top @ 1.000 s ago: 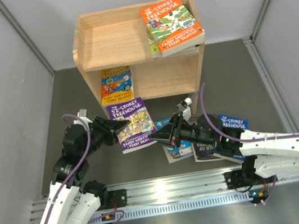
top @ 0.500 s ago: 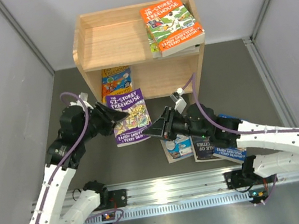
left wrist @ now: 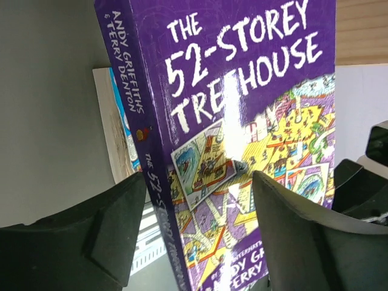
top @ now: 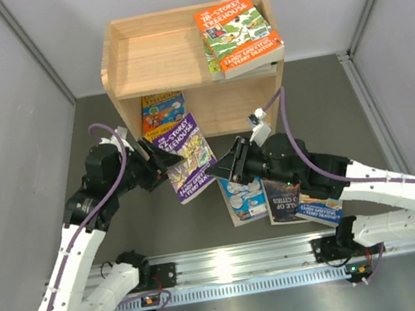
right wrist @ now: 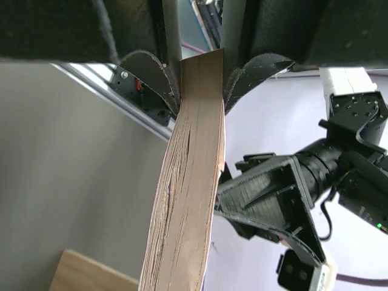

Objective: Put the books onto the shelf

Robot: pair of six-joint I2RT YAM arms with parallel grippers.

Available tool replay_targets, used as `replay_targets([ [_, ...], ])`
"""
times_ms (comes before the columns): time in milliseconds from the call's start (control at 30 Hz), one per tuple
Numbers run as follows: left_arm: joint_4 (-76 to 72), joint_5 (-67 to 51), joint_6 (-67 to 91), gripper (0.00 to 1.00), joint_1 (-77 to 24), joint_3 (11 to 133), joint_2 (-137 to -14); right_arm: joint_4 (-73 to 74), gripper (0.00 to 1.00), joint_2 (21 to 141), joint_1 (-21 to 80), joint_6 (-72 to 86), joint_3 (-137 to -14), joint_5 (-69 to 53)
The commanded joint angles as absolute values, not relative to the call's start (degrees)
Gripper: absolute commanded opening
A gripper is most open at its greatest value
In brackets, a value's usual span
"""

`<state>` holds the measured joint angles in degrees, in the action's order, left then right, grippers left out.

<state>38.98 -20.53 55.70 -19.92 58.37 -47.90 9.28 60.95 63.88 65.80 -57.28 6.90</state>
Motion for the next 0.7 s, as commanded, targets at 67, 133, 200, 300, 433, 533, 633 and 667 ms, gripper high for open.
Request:
replay_targets([
  [67,40.43,-20.13,53.61,0.8,-20.13,59.24,-45.01,7.29,0.0,57.05,63.11,62.14,-63.81,12.39],
  [133,40.96,-19.43,53.53,0.86,-20.13,59.24,-44.39,7.3,0.0,56.34,62.93,62.23,-63.55,13.53],
  [200,41.31,-18.9,53.53,0.87,-20.13,59.33,-43.77,6.68,0.0,55.29,62.41,62.14,-63.28,14.41],
  [300,42.01,-18.02,53.7,0.88,-20.13,59.24,-43.07,4.4,0.0,54.23,61.35,63.71,-61.88,15.11],
  [433,43.15,-17.23,54.58,0.88,-20.13,58.97,-41.75,-3.13,0.0,52.57,59.94,68.72,-56.36,14.94],
  [533,43.68,-16.7,54.93,0.88,-20.21,59.15,-40.26,-7.54,0.0,52.21,59.41,71.71,-53.71,15.38],
  [633,44.21,-16.7,55.11,0.89,-20.13,59.24,-38.33,-11.06,0.0,52.73,58.54,72.59,-53.0,15.47],
  [667,44.64,-16.53,55.11,0.89,-20.13,59.33,-37.97,-12.38,0.0,52.82,58.27,72.6,-52.82,15.03],
])
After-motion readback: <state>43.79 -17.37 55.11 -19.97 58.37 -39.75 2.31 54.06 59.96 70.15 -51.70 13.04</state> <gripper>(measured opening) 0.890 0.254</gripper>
